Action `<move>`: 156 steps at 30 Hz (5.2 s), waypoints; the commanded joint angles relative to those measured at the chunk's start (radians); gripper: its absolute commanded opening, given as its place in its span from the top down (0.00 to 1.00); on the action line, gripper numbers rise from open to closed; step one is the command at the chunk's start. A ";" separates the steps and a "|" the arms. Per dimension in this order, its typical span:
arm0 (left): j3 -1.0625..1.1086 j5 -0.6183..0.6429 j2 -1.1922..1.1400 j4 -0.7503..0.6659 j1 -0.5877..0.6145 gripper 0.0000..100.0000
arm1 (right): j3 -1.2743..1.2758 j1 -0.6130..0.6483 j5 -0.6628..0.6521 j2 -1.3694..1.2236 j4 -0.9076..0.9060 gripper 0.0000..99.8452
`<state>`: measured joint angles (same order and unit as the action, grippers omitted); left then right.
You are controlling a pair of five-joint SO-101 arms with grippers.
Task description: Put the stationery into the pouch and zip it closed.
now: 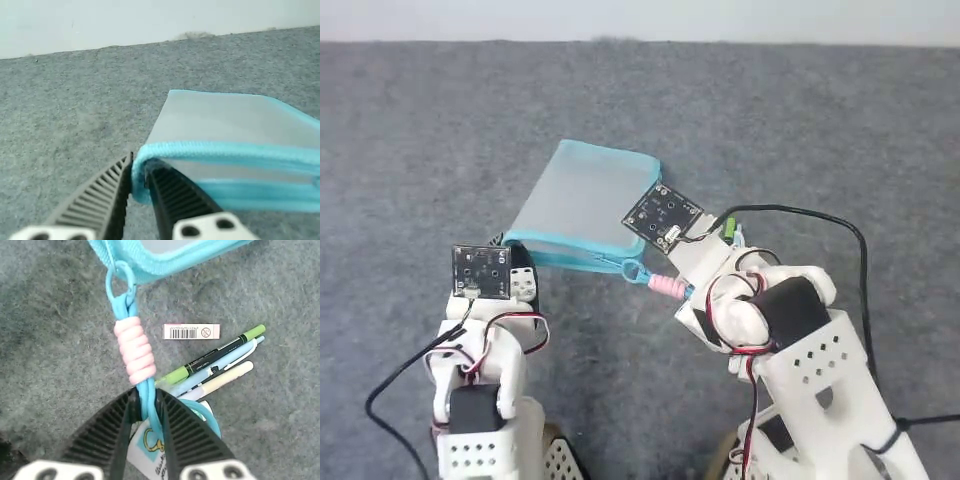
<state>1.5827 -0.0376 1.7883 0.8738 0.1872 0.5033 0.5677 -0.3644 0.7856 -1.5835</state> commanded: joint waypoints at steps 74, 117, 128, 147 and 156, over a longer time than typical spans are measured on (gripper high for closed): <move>0.004 0.072 0.015 -0.035 0.064 0.99 | 0.184 -0.521 0.109 -0.618 0.476 0.78; 0.102 0.034 0.015 -0.130 -0.066 0.99 | 0.348 -0.360 0.026 0.189 0.248 0.99; 0.102 0.035 0.015 -0.137 -0.235 0.99 | 0.146 0.131 0.025 0.025 0.094 0.99; 0.099 0.029 0.015 -0.133 -0.304 0.99 | -0.423 0.065 0.186 -0.707 0.039 0.99; 0.101 -0.011 0.015 -0.130 -0.324 0.99 | -0.721 0.038 0.256 -0.865 -0.027 0.99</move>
<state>1.6932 -0.0269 1.7898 0.7741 -0.1243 -0.1043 0.6306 -0.1281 -0.0767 -1.6003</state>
